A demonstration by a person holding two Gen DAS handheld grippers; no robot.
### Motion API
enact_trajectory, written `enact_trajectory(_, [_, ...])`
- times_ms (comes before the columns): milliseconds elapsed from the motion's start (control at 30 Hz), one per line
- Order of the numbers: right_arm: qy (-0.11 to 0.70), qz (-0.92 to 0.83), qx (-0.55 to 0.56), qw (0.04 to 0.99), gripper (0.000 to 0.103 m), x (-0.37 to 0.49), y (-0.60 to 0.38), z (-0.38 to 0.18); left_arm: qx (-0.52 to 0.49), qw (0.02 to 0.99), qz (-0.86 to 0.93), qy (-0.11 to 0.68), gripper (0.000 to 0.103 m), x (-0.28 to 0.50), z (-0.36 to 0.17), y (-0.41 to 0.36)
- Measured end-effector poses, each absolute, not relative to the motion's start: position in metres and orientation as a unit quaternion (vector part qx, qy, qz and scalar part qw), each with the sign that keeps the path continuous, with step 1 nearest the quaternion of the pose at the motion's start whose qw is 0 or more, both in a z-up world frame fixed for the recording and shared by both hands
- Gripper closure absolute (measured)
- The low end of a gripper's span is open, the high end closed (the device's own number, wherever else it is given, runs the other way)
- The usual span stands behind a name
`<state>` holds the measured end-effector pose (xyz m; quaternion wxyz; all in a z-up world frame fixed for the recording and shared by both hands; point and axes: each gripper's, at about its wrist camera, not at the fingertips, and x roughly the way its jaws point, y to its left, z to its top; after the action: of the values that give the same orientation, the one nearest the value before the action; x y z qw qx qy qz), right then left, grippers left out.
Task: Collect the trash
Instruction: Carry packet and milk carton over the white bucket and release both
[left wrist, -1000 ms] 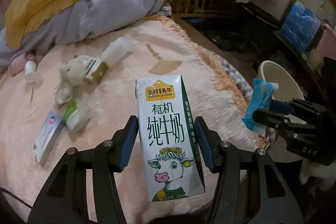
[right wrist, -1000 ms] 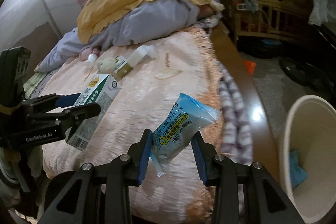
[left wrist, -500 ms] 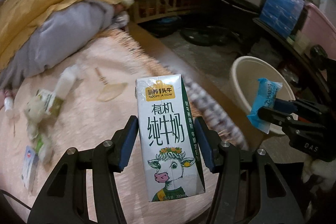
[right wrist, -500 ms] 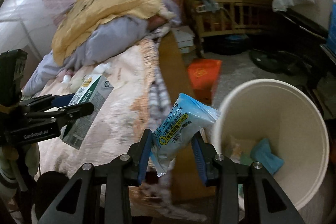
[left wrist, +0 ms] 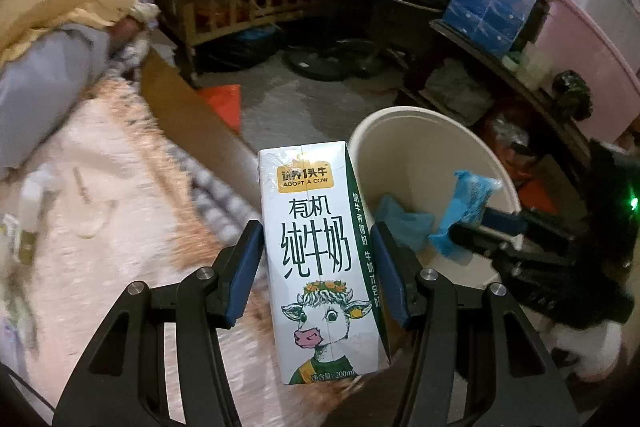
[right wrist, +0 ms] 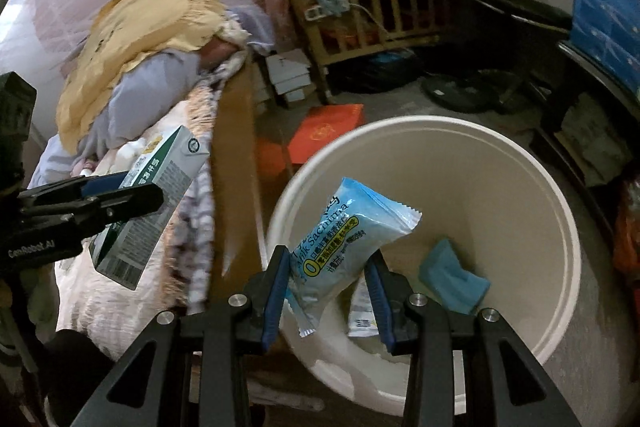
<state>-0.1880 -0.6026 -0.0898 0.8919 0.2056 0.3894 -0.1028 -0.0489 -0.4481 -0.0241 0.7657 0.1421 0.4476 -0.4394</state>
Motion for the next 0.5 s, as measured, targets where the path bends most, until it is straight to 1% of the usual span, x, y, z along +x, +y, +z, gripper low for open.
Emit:
enact_trajectory(300, [0.394, -0.126, 0.235, 0.880, 0.066, -0.202, -0.629, -0.111, 0.133, 0.748, -0.462, 0.458, 0.050, -0.058, -0.029, -0.495])
enact_trajectory(500, [0.398, -0.134, 0.246, 0.874, 0.066, -0.207, -0.638, -0.119, 0.134, 0.744, -0.466, 0.460, 0.050, -0.057, -0.036, -0.513])
